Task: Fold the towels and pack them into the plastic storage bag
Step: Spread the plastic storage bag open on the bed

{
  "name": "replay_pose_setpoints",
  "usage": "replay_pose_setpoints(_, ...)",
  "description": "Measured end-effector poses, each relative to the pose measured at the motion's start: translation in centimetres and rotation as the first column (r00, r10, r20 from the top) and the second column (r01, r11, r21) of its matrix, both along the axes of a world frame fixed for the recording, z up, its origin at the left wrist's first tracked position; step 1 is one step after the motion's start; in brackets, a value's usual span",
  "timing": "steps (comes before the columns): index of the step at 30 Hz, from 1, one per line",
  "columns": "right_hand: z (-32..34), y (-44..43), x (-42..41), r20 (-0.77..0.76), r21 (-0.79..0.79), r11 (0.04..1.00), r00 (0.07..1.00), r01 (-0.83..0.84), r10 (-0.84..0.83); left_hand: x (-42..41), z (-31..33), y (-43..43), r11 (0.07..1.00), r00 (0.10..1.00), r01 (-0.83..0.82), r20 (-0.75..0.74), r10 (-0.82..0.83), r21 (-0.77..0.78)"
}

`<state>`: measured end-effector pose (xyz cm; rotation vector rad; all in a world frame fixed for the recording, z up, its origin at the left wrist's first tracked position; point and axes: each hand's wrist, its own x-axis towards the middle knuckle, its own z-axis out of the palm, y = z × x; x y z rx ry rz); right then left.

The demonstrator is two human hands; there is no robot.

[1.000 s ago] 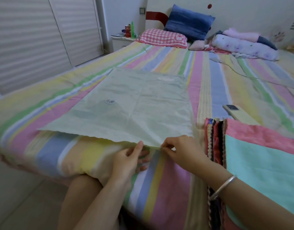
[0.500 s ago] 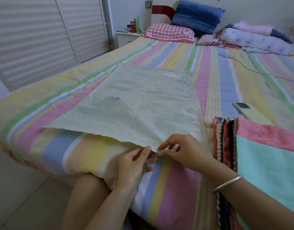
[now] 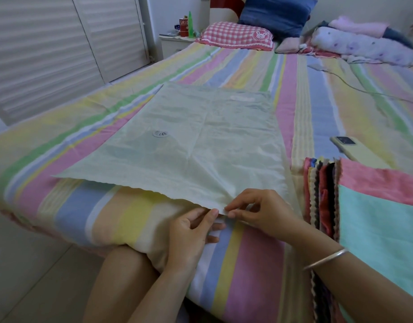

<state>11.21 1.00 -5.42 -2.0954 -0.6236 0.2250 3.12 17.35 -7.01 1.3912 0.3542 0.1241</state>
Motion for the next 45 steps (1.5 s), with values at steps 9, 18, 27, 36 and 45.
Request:
replay_pose_setpoints(9,-0.4,0.0,-0.7,0.360,-0.128,0.991,0.933,0.028,0.020,0.1,0.0,-0.1,1.000,1.000,-0.022,-0.005,0.022,-0.021)
replay_pose_setpoints(18,-0.4,1.2,-2.3,0.649,-0.190,0.957,0.759,0.219,-0.045,-0.1,-0.1,-0.9,0.991,0.999,-0.043,0.012,0.042,0.126)
replay_pose_setpoints(27,-0.6,1.4,-2.4,0.594,-0.213,0.947,0.802,0.240,-0.070,0.3,-0.1,-1.2,0.993,0.997,-0.024,-0.070,0.033,0.116)
replay_pose_setpoints(36,-0.6,1.6,-2.5,0.559,-0.233,0.946,0.827,0.226,-0.060,0.9,0.6,-1.5,0.992,0.989,-0.097,-0.100,0.105,0.081)
replay_pose_setpoints(45,0.0,1.8,-1.3,0.373,-0.181,0.981,0.928,0.062,0.010,0.4,-0.7,-1.3,0.983,0.995,-0.103,0.009,0.103,0.154)
